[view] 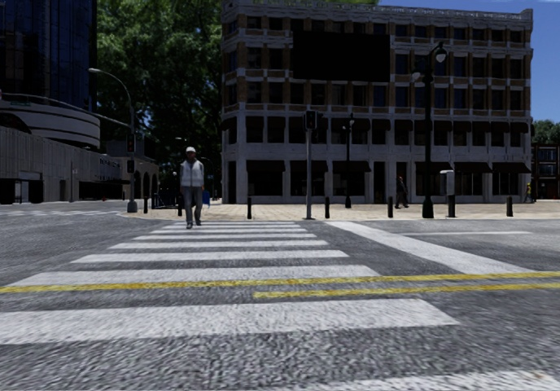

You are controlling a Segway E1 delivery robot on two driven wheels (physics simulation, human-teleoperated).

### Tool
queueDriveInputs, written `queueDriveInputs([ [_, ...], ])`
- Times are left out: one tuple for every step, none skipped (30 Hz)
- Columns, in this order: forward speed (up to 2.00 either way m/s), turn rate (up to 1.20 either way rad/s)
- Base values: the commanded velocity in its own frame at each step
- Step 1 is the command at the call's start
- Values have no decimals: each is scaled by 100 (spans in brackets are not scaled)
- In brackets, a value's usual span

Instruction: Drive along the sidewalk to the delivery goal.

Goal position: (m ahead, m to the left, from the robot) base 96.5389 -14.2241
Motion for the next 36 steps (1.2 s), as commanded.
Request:
queueDriveInputs([
  [196, -13],
  [196, 0],
  [196, 0],
  [196, 0],
  [196, 0],
  [196, 0],
  [196, 0],
  [196, 0],
  [196, 0],
  [196, 0],
  [196, 0],
  [196, 0],
  [196, 0],
  [196, 0],
  [196, 0],
  [196, 0],
  [196, 0],
  [196, 0],
  [196, 0],
  [196, 0],
  [196, 0],
  [196, 0],
  [196, 0],
  [196, 0],
  [196, 0],
  [196, 0],
  [196, 0],
  [196, 0],
  [196, 0],
  [196, 0],
  [196, 0],
  [196, 0],
  [196, 0],
  [196, 0],
  [196, 0],
  [196, 0],
])
